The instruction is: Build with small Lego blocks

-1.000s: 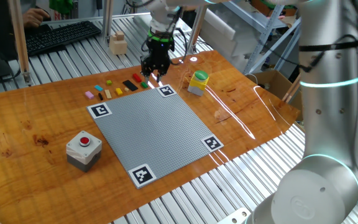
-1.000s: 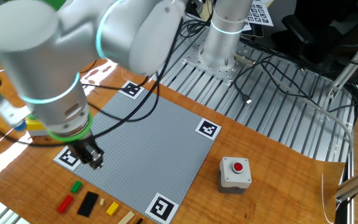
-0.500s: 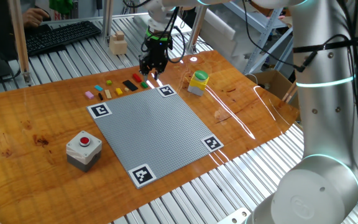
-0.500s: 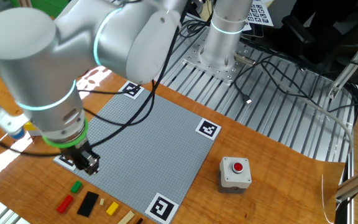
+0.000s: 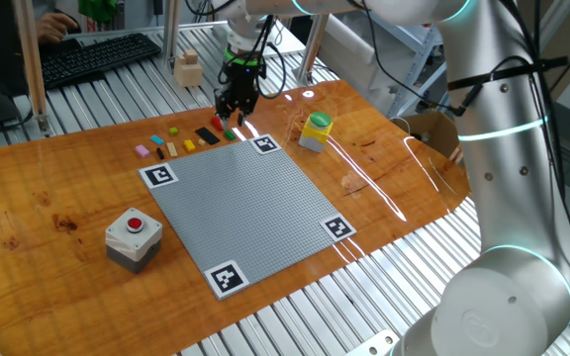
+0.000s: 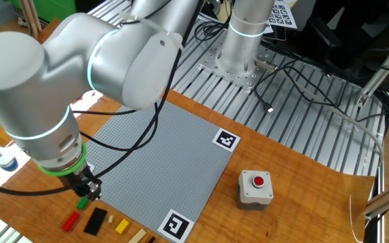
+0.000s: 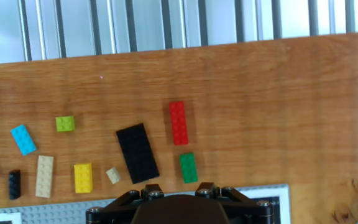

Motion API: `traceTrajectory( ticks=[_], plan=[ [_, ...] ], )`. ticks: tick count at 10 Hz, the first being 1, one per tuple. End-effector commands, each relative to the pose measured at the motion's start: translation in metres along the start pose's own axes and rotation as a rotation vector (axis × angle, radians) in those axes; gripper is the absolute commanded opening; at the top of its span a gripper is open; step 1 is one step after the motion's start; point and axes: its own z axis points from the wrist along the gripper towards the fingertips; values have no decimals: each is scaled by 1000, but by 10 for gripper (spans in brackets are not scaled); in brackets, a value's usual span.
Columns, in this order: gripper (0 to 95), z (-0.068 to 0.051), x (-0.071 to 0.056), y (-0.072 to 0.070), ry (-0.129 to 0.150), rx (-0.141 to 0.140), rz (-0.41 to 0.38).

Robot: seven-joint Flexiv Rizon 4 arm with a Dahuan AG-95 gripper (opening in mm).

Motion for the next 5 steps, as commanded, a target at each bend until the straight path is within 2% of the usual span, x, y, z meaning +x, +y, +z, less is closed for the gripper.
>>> traceTrajectory(
  ticks=[1, 5],
  plan=[
    [380, 5, -8, -2, 3, 0, -16],
    [380, 17, -19, -6, -8, -5, -40]
  ],
)
